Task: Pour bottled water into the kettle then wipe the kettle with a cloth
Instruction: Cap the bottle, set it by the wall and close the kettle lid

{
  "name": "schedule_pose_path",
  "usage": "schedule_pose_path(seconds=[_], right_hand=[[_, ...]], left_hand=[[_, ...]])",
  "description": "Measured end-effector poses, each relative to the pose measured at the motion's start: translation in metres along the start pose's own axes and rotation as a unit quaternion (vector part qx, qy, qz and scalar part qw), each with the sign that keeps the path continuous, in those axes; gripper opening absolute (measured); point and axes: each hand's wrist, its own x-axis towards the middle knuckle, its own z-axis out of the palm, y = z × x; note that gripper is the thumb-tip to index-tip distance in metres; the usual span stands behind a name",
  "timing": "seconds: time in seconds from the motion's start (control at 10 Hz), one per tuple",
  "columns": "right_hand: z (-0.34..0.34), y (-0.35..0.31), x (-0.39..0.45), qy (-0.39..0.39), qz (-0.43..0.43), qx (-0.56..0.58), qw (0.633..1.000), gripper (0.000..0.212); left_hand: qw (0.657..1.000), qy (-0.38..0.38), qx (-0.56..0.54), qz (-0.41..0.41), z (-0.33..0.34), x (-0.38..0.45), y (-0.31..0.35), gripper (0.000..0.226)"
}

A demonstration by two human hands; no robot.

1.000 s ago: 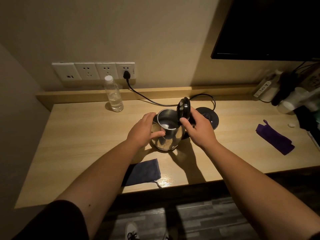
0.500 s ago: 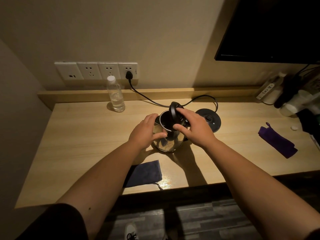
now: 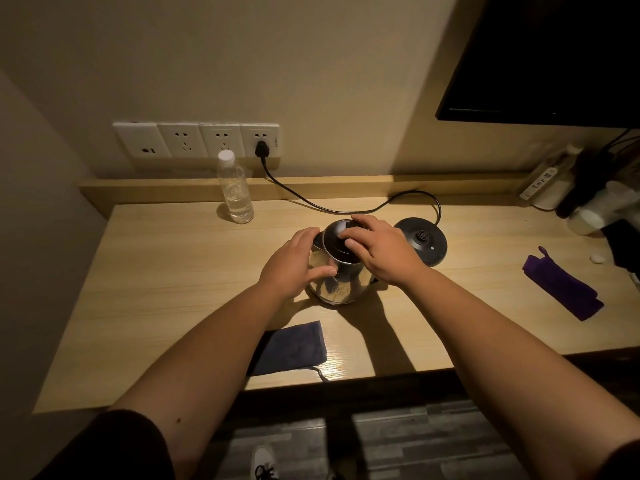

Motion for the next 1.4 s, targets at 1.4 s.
schedule_pose_path(seconds=[1.4], right_hand=[[0.011,0.0,-0.02,0.061,0.118,0.034,0.991,0.049]], left_hand=[[0.996,-0.023,0.089,-0.001,-0.023,0.011,-0.02,0.094]])
